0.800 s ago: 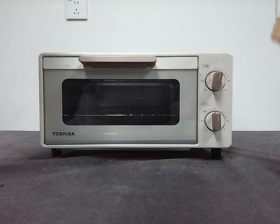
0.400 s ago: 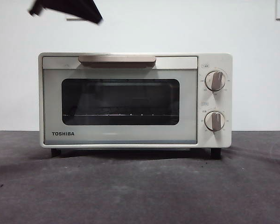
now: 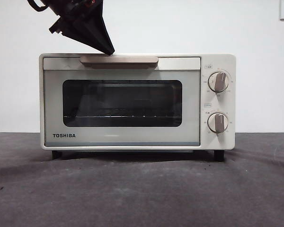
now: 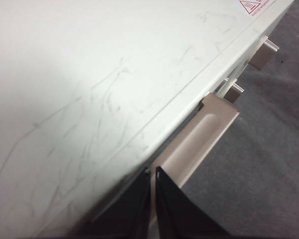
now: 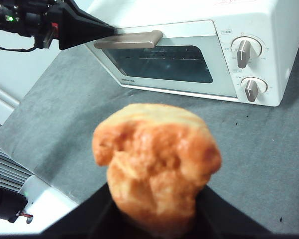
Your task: The left arm flap open the oven, the right arm pick bread and place it into oven, the left arm flap close the oven
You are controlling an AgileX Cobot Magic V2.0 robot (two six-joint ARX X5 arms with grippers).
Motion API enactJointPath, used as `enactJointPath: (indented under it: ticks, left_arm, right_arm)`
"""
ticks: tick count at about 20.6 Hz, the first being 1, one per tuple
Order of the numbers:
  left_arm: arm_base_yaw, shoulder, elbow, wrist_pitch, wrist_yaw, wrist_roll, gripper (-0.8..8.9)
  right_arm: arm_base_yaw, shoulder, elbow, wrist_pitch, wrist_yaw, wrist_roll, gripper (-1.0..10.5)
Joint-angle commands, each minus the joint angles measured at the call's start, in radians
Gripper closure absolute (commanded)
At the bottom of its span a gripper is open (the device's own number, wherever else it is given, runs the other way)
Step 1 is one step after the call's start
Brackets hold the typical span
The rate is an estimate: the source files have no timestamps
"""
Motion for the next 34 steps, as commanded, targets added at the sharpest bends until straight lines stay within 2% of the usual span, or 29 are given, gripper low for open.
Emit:
enactJointPath:
  ticks: [1, 9, 24, 34]
  left_arm:
    - [-0.006, 0.032, 0.023, 0.014, -0.035, 0.027, 7.97]
    - [-0.016, 0.037, 0.023, -0.035, -0.036, 0.025, 7.97]
    - [-0.077, 0.037, 0.021, -0.223, -0.037, 0.039, 7.97]
    - [-0.118, 0.013, -0.077, -0.208, -0.037, 0.027, 7.97]
  right_arm:
    - [0.005, 0.002, 0.013, 0.016, -0.003, 0.006, 8.1]
    - [0.005, 0.002, 0.013, 0.017, -0.003, 0.006, 8.1]
    - [0.005, 0.002, 0.013, 0.016, -0.003, 0.010, 8.1]
    - [0.005, 0.002, 0.013, 0.016, -0.003, 0.018, 8.1]
